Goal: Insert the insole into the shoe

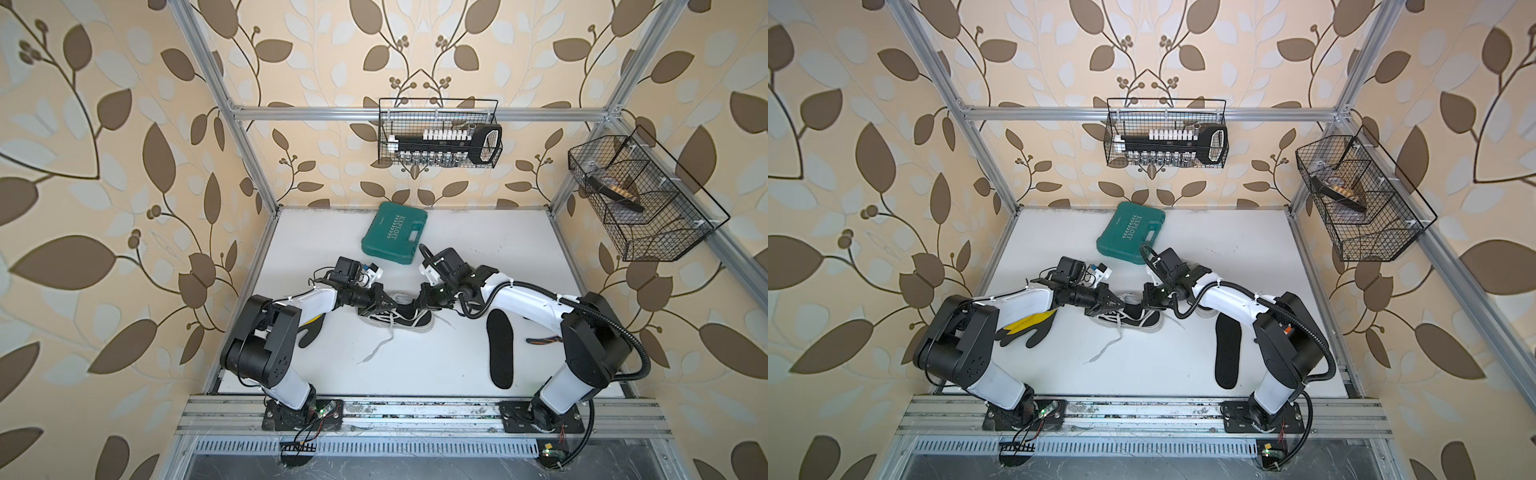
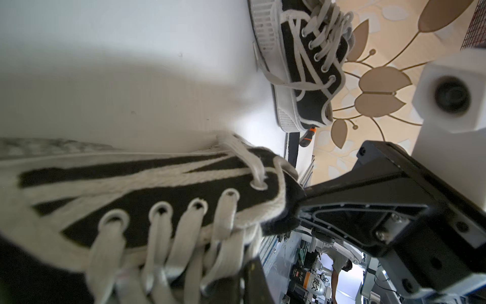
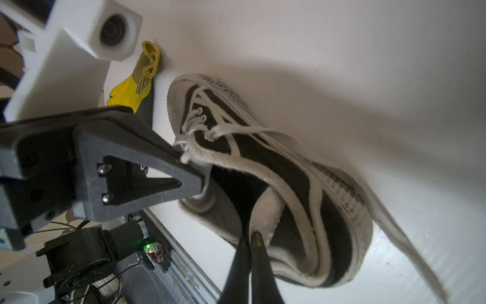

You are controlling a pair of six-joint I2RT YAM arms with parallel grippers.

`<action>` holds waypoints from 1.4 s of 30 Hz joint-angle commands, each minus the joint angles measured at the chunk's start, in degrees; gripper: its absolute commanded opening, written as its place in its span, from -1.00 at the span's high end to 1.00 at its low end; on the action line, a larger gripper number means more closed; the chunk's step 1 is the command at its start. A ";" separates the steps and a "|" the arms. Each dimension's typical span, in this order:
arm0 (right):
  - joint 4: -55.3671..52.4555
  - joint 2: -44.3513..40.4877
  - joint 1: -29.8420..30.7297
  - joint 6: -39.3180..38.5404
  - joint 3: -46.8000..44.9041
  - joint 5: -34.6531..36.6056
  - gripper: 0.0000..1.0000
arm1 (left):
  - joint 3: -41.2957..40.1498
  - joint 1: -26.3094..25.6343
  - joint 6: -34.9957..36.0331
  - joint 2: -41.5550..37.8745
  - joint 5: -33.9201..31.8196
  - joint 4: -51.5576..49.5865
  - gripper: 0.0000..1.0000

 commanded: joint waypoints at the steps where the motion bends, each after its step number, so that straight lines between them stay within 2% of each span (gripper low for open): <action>1: 1.58 1.66 1.67 1.97 1.85 4.32 1.00 | -0.14 -1.36 -0.20 -3.40 2.37 0.81 1.00; 5: 0.45 3.43 2.79 1.04 1.59 7.05 1.00 | -0.65 -1.36 -0.57 -3.74 2.37 1.36 1.00; 12: -7.99 3.54 2.48 -4.89 1.05 14.33 1.00 | -1.46 -1.37 -0.93 -3.49 2.85 2.61 1.00; 19: -18.74 5.01 3.35 -8.71 6.31 23.03 0.99 | -1.53 -1.36 -0.33 -3.67 2.46 1.88 1.00; 21: -20.35 4.31 4.36 -9.42 7.79 23.74 0.62 | -1.72 -1.36 -0.02 -3.28 2.28 1.69 1.00; 22: -21.30 4.01 5.02 -9.84 8.60 24.58 0.52 | -1.81 -1.36 -0.19 -3.08 2.28 1.89 1.00; 26: -26.47 3.24 7.65 -11.80 12.50 29.07 0.28 | -2.30 -1.36 -1.05 -2.57 1.85 3.37 1.00; 28: -28.74 3.28 8.81 -12.73 14.10 31.76 0.23 | -2.59 -1.36 -1.42 -2.26 1.76 4.30 1.00; 31: -29.75 3.29 9.85 -13.52 15.77 33.02 0.26 | -3.18 -1.36 -1.95 -2.15 1.60 5.14 1.00; 35: -24.17 2.48 9.63 -13.40 13.44 29.64 0.51 | -3.92 -1.36 -2.34 -2.09 1.49 5.95 1.00; 38: -17.75 3.35 5.68 -11.79 8.52 23.45 0.73 | -4.02 -1.36 -2.41 -1.76 1.33 6.13 1.00; 42: -15.35 6.84 2.30 -12.87 5.42 23.27 0.84 | -4.47 -1.36 -2.96 -1.37 1.10 6.69 1.00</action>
